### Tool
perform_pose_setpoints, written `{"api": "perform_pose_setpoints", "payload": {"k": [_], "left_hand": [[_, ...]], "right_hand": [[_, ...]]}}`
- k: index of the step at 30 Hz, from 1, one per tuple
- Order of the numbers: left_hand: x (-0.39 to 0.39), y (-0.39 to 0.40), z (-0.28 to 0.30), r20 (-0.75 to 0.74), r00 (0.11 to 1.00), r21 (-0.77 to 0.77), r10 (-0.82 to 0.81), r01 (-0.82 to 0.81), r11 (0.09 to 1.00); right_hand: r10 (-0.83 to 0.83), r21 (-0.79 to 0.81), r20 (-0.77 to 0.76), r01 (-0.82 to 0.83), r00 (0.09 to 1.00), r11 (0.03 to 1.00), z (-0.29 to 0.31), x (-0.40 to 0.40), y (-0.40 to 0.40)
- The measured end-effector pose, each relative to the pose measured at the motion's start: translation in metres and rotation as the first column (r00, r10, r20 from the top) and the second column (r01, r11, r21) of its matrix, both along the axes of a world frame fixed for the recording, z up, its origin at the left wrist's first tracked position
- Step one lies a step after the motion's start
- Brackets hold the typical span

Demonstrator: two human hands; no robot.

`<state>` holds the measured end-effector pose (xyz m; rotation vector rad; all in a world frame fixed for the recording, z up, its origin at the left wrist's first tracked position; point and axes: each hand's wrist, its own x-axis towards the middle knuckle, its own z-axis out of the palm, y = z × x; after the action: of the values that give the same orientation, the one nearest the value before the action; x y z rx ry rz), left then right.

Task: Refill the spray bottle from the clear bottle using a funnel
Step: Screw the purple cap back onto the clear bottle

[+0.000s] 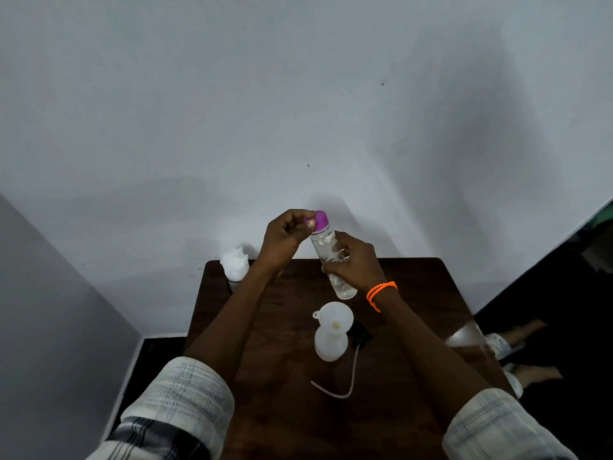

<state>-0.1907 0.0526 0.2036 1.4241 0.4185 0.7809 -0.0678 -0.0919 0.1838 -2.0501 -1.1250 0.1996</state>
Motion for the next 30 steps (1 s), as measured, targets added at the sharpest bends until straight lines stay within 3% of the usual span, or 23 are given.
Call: {"api": "perform_pose_setpoints", "payload": {"k": [4, 8, 23, 30], "left_hand": [[0.000, -0.003, 0.000, -0.001, 0.995, 0.026, 0.101, -0.101, 0.995], [0.003, -0.005, -0.001, 0.037, 0.987, -0.050, 0.158, -0.156, 0.986], [0.007, 0.003, -0.001, -0.019, 0.997, 0.069, -0.081, 0.083, 0.994], [0.015, -0.005, 0.000, 0.000, 1.000, 0.075, 0.016, -0.016, 0.997]], "right_hand": [[0.001, -0.015, 0.019, -0.001, 1.000, 1.000, -0.002, -0.002, 0.001], [0.000, -0.005, 0.011, 0.000, 1.000, 1.000, -0.002, -0.003, 0.002], [0.003, -0.016, -0.006, -0.003, 1.000, 1.000, -0.001, 0.008, -0.001], [0.030, -0.008, -0.035, -0.030, 0.999, 1.000, 0.000, 0.011, -0.004]]}}
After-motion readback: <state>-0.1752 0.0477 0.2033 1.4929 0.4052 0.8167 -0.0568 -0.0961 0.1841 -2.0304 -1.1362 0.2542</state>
